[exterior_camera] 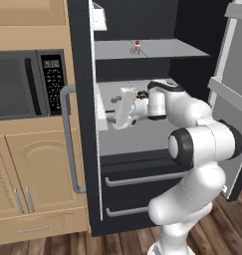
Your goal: Take the cake and donut from the fridge and place them on the empty tray on the dining counter.
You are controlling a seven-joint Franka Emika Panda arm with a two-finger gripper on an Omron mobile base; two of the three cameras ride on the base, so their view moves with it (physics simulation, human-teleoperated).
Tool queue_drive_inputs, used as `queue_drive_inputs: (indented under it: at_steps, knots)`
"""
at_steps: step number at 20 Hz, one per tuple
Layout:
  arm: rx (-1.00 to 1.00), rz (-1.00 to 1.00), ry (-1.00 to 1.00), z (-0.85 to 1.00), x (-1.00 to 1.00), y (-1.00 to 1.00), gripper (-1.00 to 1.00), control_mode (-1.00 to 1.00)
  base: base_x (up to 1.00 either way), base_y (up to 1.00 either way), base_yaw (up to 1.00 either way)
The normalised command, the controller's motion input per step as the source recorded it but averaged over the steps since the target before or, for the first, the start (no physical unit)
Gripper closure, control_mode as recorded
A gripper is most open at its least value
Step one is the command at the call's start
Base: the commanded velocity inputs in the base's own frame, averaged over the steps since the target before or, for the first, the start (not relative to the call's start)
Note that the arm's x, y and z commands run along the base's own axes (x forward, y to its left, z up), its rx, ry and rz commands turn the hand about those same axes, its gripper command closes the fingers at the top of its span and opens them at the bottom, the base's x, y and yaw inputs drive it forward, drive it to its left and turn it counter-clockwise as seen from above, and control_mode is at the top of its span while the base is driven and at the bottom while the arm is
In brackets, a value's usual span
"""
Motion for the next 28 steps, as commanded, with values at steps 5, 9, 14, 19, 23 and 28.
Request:
queue_drive_inputs:
  at_steps: [5,9,14,19,23,28]
  knots:
    - [-0.43,-0.09,-0.16,0.39,-0.45,-0.75,-1.00,-1.00,0.00,0.00,0.00]
    - [-0.55,-0.25,-0.09,0.01,-0.19,-1.00,-1.00,-1.00,0.00,0.00,0.00]
    - [-0.61,-0.34,-0.08,0.00,-0.09,-0.91,-1.00,-1.00,0.00,0.00,0.00]
    - [-0.60,-0.32,-0.13,0.00,-0.09,-0.79,-1.00,-1.00,0.00,0.00,0.00]
    - [-0.51,-0.30,-0.13,0.00,-0.14,-0.52,-1.00,-1.00,0.00,0.00,0.00]
    - [-0.26,-0.18,-0.21,-0.03,-0.23,-0.25,-1.00,-1.00,0.00,0.00,0.00]
